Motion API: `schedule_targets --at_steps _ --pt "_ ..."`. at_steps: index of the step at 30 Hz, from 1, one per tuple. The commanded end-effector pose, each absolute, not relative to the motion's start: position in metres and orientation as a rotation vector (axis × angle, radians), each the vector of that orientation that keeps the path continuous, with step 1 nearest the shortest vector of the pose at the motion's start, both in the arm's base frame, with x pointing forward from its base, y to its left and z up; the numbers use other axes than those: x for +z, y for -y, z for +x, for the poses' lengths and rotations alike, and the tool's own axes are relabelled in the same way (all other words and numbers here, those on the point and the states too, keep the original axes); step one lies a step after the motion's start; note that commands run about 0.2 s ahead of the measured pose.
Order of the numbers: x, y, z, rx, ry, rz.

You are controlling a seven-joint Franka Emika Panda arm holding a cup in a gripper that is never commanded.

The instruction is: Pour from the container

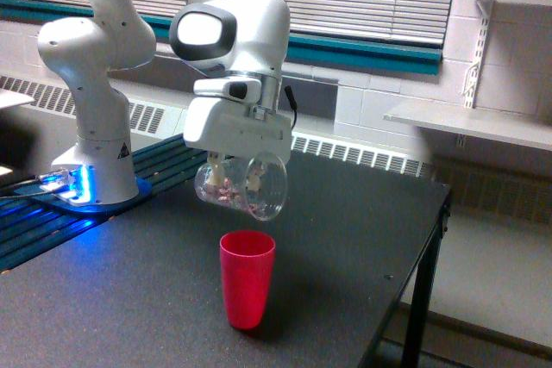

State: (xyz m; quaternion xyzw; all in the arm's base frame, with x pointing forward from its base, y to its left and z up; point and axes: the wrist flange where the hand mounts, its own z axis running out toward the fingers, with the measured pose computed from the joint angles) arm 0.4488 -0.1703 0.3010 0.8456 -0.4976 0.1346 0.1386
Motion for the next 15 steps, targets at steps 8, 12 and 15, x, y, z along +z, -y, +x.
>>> schedule_targets --at_steps 8,12,15 --pt "0.293 0.169 0.432 0.348 1.48 2.415" --pt "0.291 0.171 0.427 0.334 1.49 2.406" --pt "0.289 0.174 0.423 0.323 1.497 2.395"
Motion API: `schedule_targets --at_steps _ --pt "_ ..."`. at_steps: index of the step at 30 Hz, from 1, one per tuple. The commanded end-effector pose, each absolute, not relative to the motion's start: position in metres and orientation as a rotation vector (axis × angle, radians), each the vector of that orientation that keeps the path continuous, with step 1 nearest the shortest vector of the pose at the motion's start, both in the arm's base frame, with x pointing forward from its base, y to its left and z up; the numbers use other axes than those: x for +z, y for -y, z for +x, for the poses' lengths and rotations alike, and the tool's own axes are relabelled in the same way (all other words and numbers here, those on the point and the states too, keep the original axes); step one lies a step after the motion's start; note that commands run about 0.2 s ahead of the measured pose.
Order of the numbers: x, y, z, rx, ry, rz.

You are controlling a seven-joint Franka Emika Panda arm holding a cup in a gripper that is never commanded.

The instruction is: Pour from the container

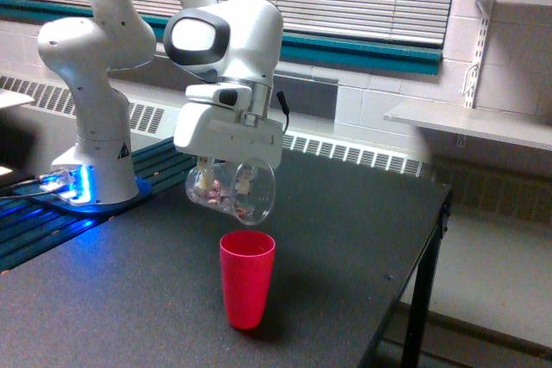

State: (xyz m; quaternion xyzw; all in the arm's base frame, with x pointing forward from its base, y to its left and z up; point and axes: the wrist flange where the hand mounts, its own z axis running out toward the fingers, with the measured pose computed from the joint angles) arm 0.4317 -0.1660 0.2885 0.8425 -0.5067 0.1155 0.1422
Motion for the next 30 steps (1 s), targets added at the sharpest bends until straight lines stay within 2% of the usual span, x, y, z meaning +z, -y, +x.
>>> schedule_targets --at_steps 1,30 --pt "0.289 0.175 0.422 0.32 1.499 2.392" --pt "0.293 0.191 0.402 0.237 1.459 2.374"
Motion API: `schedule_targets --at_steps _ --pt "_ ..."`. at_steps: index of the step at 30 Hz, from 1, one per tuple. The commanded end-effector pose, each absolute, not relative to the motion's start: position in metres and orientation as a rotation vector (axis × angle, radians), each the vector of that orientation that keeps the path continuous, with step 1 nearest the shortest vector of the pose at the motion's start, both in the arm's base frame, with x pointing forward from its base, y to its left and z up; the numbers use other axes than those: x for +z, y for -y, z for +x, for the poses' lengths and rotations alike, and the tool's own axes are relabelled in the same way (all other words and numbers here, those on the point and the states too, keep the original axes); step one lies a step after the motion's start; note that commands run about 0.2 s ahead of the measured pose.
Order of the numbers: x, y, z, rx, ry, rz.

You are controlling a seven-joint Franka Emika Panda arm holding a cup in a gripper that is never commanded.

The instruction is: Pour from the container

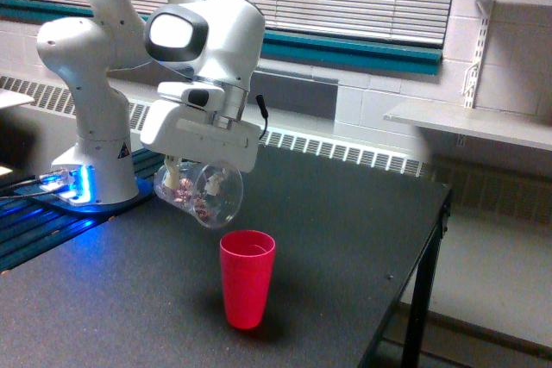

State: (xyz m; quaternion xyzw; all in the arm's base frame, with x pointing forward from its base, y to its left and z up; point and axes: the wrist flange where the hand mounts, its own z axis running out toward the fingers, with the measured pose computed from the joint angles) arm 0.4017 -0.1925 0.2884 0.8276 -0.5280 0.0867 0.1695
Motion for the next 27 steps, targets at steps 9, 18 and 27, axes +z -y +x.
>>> schedule_targets --at_steps 9,18,27 --pt "0.2954 0.1912 0.4049 0.221 1.43 2.382" --pt "0.2952 0.1937 0.4068 0.196 1.4 2.389" --pt "0.2953 0.1921 0.411 0.165 1.373 2.403"
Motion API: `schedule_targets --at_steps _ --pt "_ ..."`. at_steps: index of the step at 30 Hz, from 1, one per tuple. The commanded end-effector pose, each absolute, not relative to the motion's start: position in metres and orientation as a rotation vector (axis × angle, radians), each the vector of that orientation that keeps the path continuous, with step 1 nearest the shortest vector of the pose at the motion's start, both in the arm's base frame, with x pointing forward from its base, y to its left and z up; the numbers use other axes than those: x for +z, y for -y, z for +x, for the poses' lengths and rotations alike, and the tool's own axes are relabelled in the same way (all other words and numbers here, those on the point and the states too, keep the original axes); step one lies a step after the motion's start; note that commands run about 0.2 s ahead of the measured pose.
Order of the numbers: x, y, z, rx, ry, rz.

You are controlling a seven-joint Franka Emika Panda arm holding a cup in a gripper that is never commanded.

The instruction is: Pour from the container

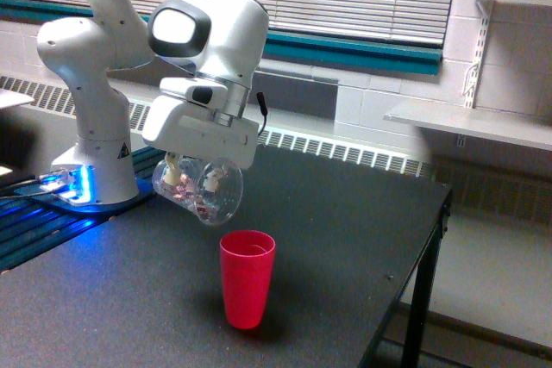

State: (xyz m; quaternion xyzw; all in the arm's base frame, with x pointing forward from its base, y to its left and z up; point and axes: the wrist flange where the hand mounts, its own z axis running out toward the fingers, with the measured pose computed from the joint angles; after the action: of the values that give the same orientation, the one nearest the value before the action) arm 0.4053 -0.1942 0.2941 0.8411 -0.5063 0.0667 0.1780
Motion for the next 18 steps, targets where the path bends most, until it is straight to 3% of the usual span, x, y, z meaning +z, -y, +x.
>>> schedule_targets --at_steps 1,18 --pt "0.295 0.192 0.412 0.163 1.372 2.403" --pt "0.294 0.192 0.422 0.119 1.33 2.417"
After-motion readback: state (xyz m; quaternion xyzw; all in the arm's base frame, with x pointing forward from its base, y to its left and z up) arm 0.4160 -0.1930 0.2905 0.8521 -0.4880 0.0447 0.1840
